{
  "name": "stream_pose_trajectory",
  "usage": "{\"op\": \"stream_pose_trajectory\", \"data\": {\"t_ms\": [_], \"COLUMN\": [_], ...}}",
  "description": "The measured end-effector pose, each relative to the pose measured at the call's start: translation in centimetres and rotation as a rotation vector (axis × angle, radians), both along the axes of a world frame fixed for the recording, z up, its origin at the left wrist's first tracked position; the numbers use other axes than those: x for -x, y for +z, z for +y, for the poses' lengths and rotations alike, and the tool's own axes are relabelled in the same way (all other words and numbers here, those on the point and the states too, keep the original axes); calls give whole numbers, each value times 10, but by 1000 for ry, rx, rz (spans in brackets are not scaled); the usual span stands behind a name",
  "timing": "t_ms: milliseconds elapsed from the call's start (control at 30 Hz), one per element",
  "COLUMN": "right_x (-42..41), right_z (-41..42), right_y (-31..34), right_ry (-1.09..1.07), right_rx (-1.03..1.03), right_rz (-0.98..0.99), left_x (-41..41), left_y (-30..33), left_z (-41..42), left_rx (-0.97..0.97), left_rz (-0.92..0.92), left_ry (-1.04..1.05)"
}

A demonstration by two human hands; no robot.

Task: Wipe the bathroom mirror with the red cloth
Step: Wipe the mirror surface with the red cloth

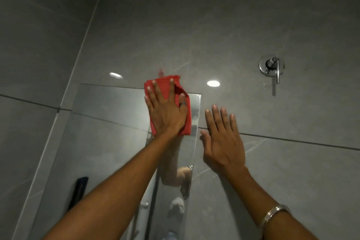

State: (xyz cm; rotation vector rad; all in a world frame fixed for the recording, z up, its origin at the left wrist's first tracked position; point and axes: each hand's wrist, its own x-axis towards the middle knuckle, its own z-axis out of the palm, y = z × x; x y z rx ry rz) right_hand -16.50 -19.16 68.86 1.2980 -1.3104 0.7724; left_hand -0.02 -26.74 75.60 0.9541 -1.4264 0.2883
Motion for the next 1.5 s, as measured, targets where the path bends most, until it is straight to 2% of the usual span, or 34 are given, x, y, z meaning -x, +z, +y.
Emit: {"op": "stream_pose_trajectory", "data": {"t_ms": [200, 300, 800, 967, 1133, 1200, 1333, 1500], "right_x": [0, -1, -10, -11, -9, -9, -8, -8], "right_z": [2, 3, 0, 7, 12, 12, 12, 8], "right_y": [-5, -8, -11, -11, -13, -13, -14, -15], "right_ry": [164, 173, -26, 37, 48, 60, 70, 62], "right_rx": [68, 87, 45, 30, 17, 27, 44, 60], "right_rz": [-155, -185, -154, -148, -141, -150, -143, -143], "left_x": [7, 11, 27, 28, 31, 30, 30, 34], "left_y": [-9, -17, -19, -62, -161, -181, -153, -50], "left_z": [5, 6, 6, 6, 7, 6, 7, 9], "left_rx": [166, 179, 204, 226, 223, 218, 196, 175], "left_rz": [-192, -247, -181, -232, -233, -243, -230, -216], "left_ry": [-76, -104, -75, -106, -51, -43, -76, -125]}}
